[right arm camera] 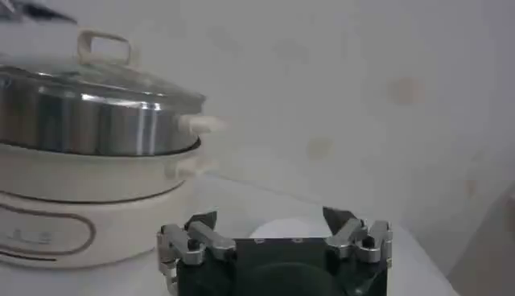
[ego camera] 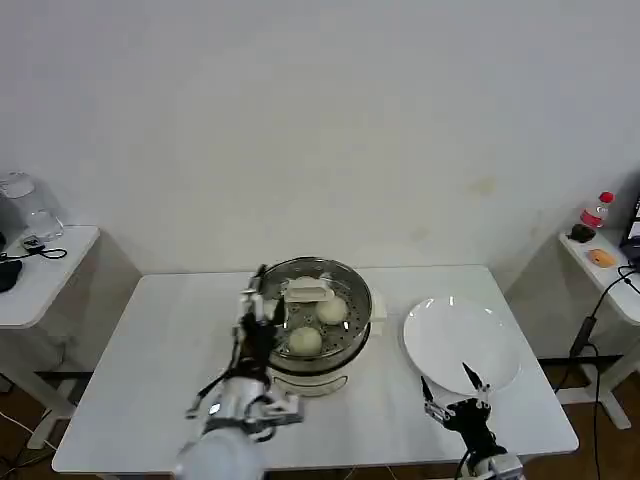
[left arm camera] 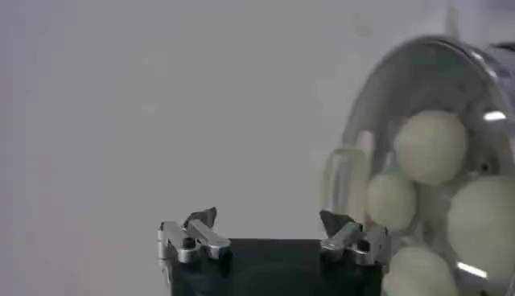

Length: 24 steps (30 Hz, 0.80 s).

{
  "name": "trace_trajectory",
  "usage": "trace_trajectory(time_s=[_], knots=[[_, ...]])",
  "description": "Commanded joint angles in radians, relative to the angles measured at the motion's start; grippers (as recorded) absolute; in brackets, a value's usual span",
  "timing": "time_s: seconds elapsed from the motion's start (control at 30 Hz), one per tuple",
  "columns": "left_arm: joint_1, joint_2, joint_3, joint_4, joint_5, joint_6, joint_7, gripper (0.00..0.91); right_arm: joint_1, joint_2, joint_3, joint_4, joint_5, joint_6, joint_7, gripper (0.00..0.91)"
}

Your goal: Take steamed baozi put them in steamer then cover it.

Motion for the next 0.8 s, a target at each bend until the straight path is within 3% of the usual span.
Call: trace_trajectory(time_s=[0.03,0.1,0.3,0.63,0.8], knots=[[0.397,0.058,-0.527,-0.025,-1.595,-0.347,-0.497,0.907,-0.022,-0.037,-0.027,0.035,0.062,-0.014,0.035,0.907],[0.422,0.057,-0.540,0.023,-1.618,-0.439,-0.514,0.907,-0.029,-0.048,-0.031,0.040,0.062,-0.017,0.035,0.907],[0.511,0.007,-0.511,-0.001,-1.605,-0.419,-0.491,0.907,-0.072,-0.081,-0.042,0.075,0.076,-0.029,0.039,0.907],[0.686,-0.022,-0.461,0.014,-1.381,-0.587,-0.428,0.907,-0.144,-0.116,-0.035,0.104,0.150,-0.044,0.064,0.907],[0.706,-0.023,-0.451,0.040,-1.377,-0.586,-0.405,0.907,-0.148,-0.125,-0.049,0.110,0.177,-0.036,0.071,0.907]])
